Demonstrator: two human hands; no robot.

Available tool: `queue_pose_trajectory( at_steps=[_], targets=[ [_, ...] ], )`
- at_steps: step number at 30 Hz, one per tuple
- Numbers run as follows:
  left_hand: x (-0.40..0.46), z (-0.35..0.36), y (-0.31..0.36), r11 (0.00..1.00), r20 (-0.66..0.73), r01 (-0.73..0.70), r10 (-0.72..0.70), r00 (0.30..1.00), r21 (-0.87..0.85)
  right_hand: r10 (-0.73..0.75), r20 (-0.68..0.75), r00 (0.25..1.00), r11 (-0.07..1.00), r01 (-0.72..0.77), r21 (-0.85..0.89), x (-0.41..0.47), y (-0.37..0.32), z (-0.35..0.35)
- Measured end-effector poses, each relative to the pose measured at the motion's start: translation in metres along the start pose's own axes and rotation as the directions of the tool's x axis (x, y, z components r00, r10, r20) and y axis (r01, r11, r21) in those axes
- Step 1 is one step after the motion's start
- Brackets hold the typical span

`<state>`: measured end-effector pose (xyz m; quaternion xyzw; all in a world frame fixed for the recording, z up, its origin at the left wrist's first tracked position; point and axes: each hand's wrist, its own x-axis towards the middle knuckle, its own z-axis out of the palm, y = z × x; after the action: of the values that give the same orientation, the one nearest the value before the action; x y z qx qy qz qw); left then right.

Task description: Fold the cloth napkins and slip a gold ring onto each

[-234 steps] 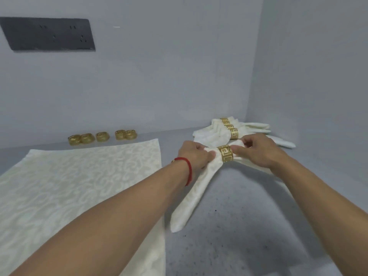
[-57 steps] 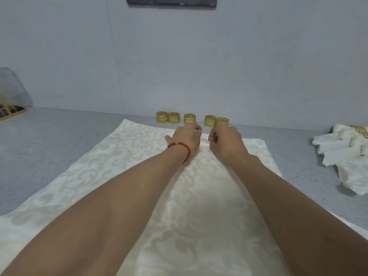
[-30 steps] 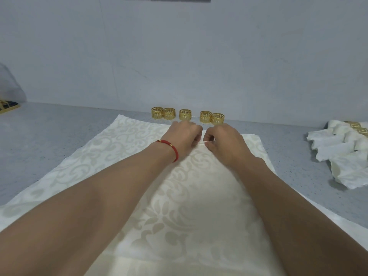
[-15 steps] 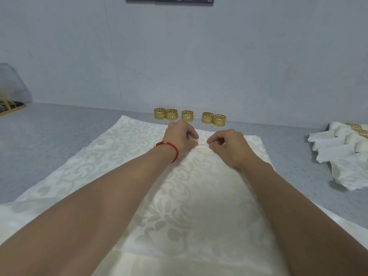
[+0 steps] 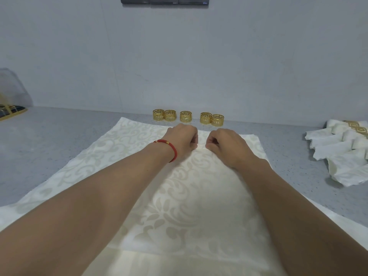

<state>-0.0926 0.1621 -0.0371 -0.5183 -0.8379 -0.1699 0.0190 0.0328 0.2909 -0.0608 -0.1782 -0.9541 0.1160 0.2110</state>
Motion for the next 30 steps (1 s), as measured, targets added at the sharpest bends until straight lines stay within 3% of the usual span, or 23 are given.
queue_pose_trajectory(
  at_steps=[3,9,12,16,18,21,25,30],
  targets=[
    [-0.005,-0.004,0.0,0.989,-0.01,-0.11,0.112,0.994,0.098,-0.071,0.02,0.997,0.989,0.073,-0.127,0.003,-0.002,-0.006],
    [-0.011,-0.006,-0.002,0.967,0.056,-0.196,0.189,0.98,0.163,-0.046,0.205,0.978,0.987,0.077,-0.144,0.008,-0.006,-0.021],
    [-0.017,-0.001,0.0,0.998,-0.009,-0.069,0.069,0.998,0.015,0.015,0.209,0.978,0.997,0.002,-0.081,0.001,-0.007,-0.023],
    [-0.026,0.016,-0.003,0.94,-0.225,0.105,-0.184,0.957,-0.325,0.074,-0.012,0.997,0.99,-0.072,0.125,-0.018,0.001,-0.002],
    [-0.027,0.02,-0.005,0.926,-0.222,0.127,-0.216,0.951,-0.356,0.115,-0.053,0.992,0.983,-0.105,0.152,-0.022,0.005,0.007],
    [-0.024,0.024,-0.008,0.971,-0.184,0.097,-0.139,0.973,-0.22,0.126,-0.073,0.989,0.992,-0.123,0.04,-0.021,0.008,0.009],
    [-0.029,0.024,-0.005,0.994,-0.239,0.109,-0.101,0.966,0.019,0.073,-0.084,0.994,0.997,-0.074,-0.006,-0.023,0.002,0.005],
    [-0.039,0.016,-0.004,0.935,-0.288,-0.014,0.124,0.949,0.355,-0.225,-0.032,0.974,0.931,0.205,-0.303,-0.024,0.0,-0.007]
  ],
)
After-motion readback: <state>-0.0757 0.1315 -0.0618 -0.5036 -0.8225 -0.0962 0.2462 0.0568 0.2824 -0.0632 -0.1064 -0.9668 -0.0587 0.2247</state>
